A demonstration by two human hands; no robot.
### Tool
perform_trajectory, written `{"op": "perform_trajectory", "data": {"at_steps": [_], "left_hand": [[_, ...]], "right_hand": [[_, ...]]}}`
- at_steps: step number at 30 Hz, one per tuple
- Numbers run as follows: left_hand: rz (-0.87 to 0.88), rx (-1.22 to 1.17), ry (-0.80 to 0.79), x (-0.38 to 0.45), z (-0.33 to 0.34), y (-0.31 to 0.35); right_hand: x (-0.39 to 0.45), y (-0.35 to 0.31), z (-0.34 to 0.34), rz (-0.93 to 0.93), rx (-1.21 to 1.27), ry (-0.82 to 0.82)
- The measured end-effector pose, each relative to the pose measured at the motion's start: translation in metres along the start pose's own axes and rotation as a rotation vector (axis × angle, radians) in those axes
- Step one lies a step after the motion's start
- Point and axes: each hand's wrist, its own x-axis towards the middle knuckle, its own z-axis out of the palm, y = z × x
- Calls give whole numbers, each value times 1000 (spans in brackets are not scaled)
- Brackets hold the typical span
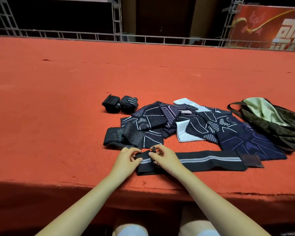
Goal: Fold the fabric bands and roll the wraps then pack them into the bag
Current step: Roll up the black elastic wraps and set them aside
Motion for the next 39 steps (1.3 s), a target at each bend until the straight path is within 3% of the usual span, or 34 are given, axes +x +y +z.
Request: {"op": "perform_trajectory", "data": {"at_steps": [3, 9, 16, 23, 27, 31, 35, 39], "left_hand": [[20, 32, 66, -4, 3, -1], [23, 10, 121, -7, 8, 0], [4, 135, 75, -7, 18, 11], [-48, 96, 1, -5, 19, 9], [-44, 79, 36, -7, 18, 9], [-90, -69, 68, -6, 18, 7], [-147, -298, 121, -6, 17, 5], [-146, -438, 171, -9, 15, 10]], "right_hand": [[-2, 0, 4, -34, -134, 14], [-9, 3, 7, -51, 13, 63], [-23, 12, 0, -172, -261, 170], [-19, 24, -8, -216, -209, 151], [-18, 32, -7, -321, -330, 214], [-20, 33, -5, -485, -487, 327], [-22, 33, -1, -532, -496, 234], [-19, 38, 1, -574, -547, 265]]}}
